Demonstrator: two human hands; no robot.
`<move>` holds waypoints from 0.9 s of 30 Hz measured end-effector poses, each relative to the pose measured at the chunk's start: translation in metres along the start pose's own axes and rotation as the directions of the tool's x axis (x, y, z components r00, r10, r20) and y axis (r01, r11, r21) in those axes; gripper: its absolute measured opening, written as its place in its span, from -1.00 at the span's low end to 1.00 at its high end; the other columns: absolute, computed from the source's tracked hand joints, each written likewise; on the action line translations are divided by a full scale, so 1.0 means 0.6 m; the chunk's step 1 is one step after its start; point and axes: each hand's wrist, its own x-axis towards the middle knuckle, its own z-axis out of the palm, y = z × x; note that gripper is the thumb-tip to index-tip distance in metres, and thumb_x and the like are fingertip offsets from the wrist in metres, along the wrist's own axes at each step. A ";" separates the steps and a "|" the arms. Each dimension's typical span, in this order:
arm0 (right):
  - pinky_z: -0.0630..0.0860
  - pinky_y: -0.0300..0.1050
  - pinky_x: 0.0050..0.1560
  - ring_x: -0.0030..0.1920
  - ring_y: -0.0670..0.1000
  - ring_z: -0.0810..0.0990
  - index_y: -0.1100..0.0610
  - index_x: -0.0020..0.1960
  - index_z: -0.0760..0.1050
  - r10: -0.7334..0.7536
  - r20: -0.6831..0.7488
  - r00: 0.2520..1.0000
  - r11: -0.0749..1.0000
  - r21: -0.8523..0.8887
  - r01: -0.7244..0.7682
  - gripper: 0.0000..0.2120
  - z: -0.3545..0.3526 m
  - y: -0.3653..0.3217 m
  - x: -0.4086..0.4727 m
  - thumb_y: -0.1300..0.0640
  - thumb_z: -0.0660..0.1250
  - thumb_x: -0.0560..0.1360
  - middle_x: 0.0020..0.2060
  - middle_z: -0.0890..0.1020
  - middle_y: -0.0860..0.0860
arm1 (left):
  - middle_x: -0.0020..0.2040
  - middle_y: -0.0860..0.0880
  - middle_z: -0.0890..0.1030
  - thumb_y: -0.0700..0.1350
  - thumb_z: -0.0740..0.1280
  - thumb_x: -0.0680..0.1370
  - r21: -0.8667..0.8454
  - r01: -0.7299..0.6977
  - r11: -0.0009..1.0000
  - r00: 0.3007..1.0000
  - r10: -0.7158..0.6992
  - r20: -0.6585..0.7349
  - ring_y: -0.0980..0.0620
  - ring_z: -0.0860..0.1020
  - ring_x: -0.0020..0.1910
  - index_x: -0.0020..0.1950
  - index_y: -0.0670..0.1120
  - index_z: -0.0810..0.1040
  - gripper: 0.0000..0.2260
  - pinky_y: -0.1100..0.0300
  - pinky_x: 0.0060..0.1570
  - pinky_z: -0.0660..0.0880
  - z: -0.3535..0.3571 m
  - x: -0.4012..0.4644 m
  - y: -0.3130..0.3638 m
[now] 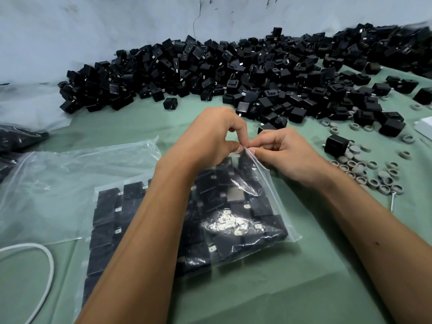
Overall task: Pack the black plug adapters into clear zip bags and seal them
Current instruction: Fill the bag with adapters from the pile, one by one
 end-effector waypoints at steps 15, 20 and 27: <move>0.57 -0.01 -0.18 -0.23 0.05 0.64 -0.02 -0.01 0.72 0.012 0.009 1.000 0.985 -0.171 -0.010 -0.94 -0.005 0.016 0.004 0.03 0.47 0.57 -0.19 0.72 0.08 | -0.11 0.09 0.67 -0.28 0.37 0.60 -0.076 0.202 0.976 0.979 -0.203 -0.007 0.12 0.64 -0.15 0.04 0.05 0.61 -0.79 0.11 -0.14 0.61 0.019 0.005 -0.022; 0.47 -0.10 -0.29 -0.26 0.02 0.55 -0.02 0.02 0.73 0.000 0.063 0.998 0.999 0.034 -0.002 -0.85 -0.008 0.017 0.003 0.19 0.44 0.58 -0.13 0.63 0.31 | -0.15 -0.01 0.71 -0.18 0.42 0.61 -0.226 0.316 0.921 0.948 -0.314 0.048 0.06 0.63 -0.31 -0.01 0.02 0.63 -0.92 0.24 -0.35 0.44 0.025 0.004 -0.018; 0.48 -0.21 -0.36 -0.32 -0.04 0.57 0.14 0.01 0.64 0.049 -0.010 0.999 0.996 0.082 -0.048 -0.95 0.002 0.021 0.009 0.20 0.48 0.55 -0.22 0.69 0.11 | -0.21 -0.08 0.74 -0.24 0.50 0.54 -0.455 0.393 0.799 0.909 -0.413 0.059 -0.31 0.70 -0.09 -0.06 -0.13 0.69 -0.97 -0.27 -0.09 0.65 0.023 0.001 -0.006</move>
